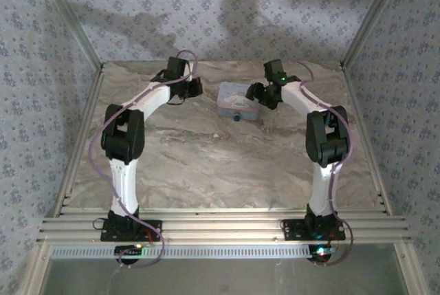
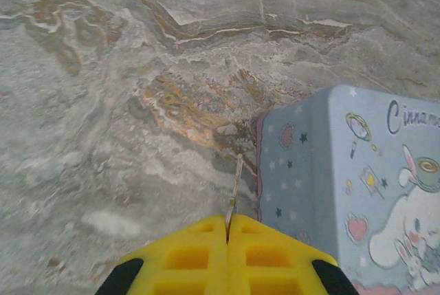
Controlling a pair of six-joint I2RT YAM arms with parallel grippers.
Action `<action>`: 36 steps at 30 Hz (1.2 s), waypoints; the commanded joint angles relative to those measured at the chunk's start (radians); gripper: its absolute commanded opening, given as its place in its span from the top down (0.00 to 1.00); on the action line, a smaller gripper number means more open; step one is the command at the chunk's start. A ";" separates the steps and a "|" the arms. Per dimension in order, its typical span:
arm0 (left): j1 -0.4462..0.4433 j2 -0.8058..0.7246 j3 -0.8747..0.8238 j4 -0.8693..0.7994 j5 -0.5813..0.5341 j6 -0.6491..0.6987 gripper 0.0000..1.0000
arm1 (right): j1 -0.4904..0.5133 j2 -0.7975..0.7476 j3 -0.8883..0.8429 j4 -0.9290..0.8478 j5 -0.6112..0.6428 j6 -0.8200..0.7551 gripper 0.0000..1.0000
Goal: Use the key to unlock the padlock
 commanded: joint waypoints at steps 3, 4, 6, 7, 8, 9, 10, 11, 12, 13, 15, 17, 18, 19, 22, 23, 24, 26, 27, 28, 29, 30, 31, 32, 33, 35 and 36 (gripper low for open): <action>-0.067 0.073 0.123 -0.085 0.034 0.058 1.00 | 0.001 0.027 -0.008 -0.015 -0.066 -0.033 0.35; -0.080 0.080 0.126 -0.086 0.041 0.062 1.00 | 0.005 0.023 -0.022 -0.009 -0.076 -0.036 0.36; -0.101 0.082 0.123 -0.094 0.058 0.065 1.00 | 0.013 0.010 -0.053 -0.001 -0.085 -0.042 0.37; -0.110 0.077 0.114 -0.097 0.062 0.068 1.00 | 0.020 0.000 -0.071 0.003 -0.086 -0.046 0.38; -0.121 0.066 0.092 -0.094 0.061 0.072 1.00 | 0.027 -0.014 -0.096 0.010 -0.086 -0.049 0.39; -0.131 0.045 0.060 -0.085 0.061 0.074 1.00 | 0.037 -0.032 -0.123 0.018 -0.086 -0.050 0.39; -0.138 0.023 0.026 -0.069 0.061 0.073 1.00 | 0.044 -0.047 -0.146 0.023 -0.084 -0.050 0.39; -0.147 -0.006 -0.020 -0.052 0.061 0.071 1.00 | 0.053 -0.066 -0.176 0.030 -0.081 -0.048 0.40; -0.153 -0.037 -0.070 -0.029 0.061 0.066 1.00 | 0.064 -0.087 -0.204 0.035 -0.076 -0.045 0.40; -0.160 -0.067 -0.122 -0.007 0.060 0.062 1.00 | 0.077 -0.109 -0.236 0.042 -0.069 -0.041 0.40; -0.170 -0.134 -0.215 0.029 0.058 0.048 1.00 | 0.101 -0.153 -0.290 0.053 -0.051 -0.030 0.41; -0.182 -0.193 -0.303 0.058 0.052 0.041 1.00 | 0.133 -0.202 -0.345 0.067 -0.034 -0.016 0.41; -0.189 -0.221 -0.348 0.071 0.047 0.038 1.00 | 0.150 -0.226 -0.374 0.076 -0.020 -0.006 0.41; -0.195 -0.253 -0.391 0.083 0.040 0.034 1.00 | 0.167 -0.249 -0.399 0.083 -0.006 0.003 0.41; -0.201 -0.332 -0.502 0.122 0.029 0.018 1.00 | 0.209 -0.307 -0.484 0.101 0.027 0.031 0.41; -0.202 -0.352 -0.530 0.133 0.024 0.014 1.00 | 0.219 -0.321 -0.498 0.105 0.032 0.037 0.41; -0.203 -0.374 -0.557 0.140 0.017 0.011 1.00 | 0.226 -0.336 -0.514 0.108 0.036 0.059 0.40; -0.203 -0.408 -0.590 0.141 -0.002 0.014 1.00 | 0.234 -0.364 -0.531 0.108 0.045 0.071 0.37; -0.202 -0.423 -0.602 0.136 -0.011 0.017 1.00 | 0.236 -0.384 -0.537 0.105 0.056 0.075 0.34; -0.201 -0.440 -0.611 0.132 -0.018 0.019 1.00 | 0.237 -0.405 -0.541 0.096 0.070 0.078 0.30; -0.199 -0.454 -0.620 0.127 -0.023 0.023 1.00 | 0.236 -0.426 -0.545 0.086 0.087 0.080 0.28; -0.196 -0.472 -0.631 0.124 -0.029 0.025 1.00 | 0.235 -0.457 -0.552 0.077 0.108 0.080 0.27; -0.190 -0.490 -0.643 0.122 -0.031 0.025 1.00 | 0.233 -0.487 -0.563 0.073 0.129 0.080 0.26; -0.185 -0.507 -0.657 0.123 -0.034 0.025 1.00 | 0.231 -0.516 -0.577 0.070 0.147 0.081 0.25; -0.176 -0.530 -0.673 0.123 -0.035 0.025 1.00 | 0.227 -0.550 -0.595 0.065 0.167 0.084 0.25; -0.158 -0.575 -0.709 0.121 -0.035 0.029 1.00 | 0.224 -0.614 -0.632 0.048 0.199 0.091 0.24; -0.146 -0.604 -0.731 0.119 -0.034 0.034 1.00 | 0.226 -0.649 -0.655 0.046 0.218 0.101 0.24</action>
